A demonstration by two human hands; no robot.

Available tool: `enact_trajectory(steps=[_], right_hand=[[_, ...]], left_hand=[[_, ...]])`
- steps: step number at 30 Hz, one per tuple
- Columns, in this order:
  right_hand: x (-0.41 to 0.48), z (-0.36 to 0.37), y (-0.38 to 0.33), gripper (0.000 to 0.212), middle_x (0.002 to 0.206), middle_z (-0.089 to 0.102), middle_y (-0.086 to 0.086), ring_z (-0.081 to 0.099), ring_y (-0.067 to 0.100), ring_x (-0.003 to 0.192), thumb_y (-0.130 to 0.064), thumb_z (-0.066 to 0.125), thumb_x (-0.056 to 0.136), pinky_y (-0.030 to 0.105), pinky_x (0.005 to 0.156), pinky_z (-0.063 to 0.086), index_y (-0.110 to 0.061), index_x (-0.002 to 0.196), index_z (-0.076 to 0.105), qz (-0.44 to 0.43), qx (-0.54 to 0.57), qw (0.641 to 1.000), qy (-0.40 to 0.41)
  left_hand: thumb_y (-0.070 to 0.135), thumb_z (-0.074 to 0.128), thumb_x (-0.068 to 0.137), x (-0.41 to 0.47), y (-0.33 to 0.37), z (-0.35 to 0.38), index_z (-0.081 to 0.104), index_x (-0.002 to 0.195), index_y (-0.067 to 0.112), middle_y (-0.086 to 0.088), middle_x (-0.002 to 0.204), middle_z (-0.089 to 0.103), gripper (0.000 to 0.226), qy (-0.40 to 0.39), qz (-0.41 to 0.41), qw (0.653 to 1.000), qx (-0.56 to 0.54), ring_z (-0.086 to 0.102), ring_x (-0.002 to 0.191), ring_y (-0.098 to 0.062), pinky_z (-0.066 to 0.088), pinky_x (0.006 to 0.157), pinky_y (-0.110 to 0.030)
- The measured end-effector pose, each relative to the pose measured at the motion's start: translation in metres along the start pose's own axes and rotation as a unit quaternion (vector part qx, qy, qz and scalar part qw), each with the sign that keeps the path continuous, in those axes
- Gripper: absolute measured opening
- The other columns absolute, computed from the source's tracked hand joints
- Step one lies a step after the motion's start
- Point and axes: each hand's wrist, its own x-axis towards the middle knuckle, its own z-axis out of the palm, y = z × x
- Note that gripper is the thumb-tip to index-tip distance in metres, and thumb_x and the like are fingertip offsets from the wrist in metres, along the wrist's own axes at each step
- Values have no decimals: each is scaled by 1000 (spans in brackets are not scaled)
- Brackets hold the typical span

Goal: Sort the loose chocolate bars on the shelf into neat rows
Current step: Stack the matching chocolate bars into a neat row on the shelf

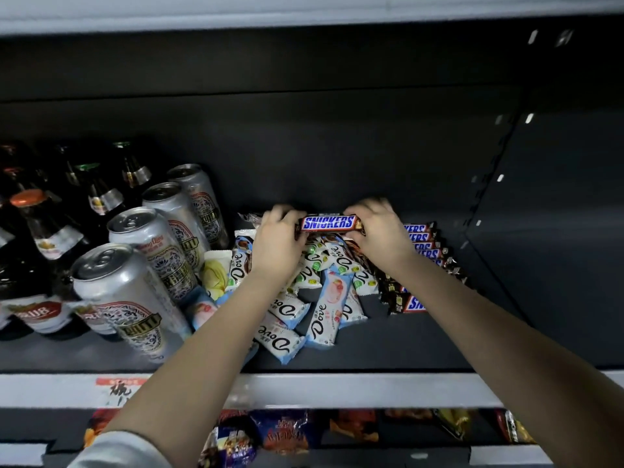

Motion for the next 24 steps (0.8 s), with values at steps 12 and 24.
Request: enact_trajectory(steps=[12, 24], right_hand=[[-89, -59, 16, 36, 126, 46, 3, 48, 17, 111, -21, 54, 93, 29, 95, 39, -11, 127, 52, 108, 13, 994, 29], [-166, -61, 39, 38, 127, 47, 10, 52, 26, 113, -3, 57, 87, 29, 96, 42, -8, 125, 54, 181, -15, 983, 34]], left_hand=[[30, 65, 83, -42, 60, 5, 64, 115, 21, 2, 112, 65, 34, 10, 123, 991, -54, 58, 98, -23, 49, 79, -35], [39, 69, 76, -86, 95, 22, 64, 103, 19, 3, 107, 65, 34, -82, 188, 975, -87, 52, 105, -21, 40, 86, -33]])
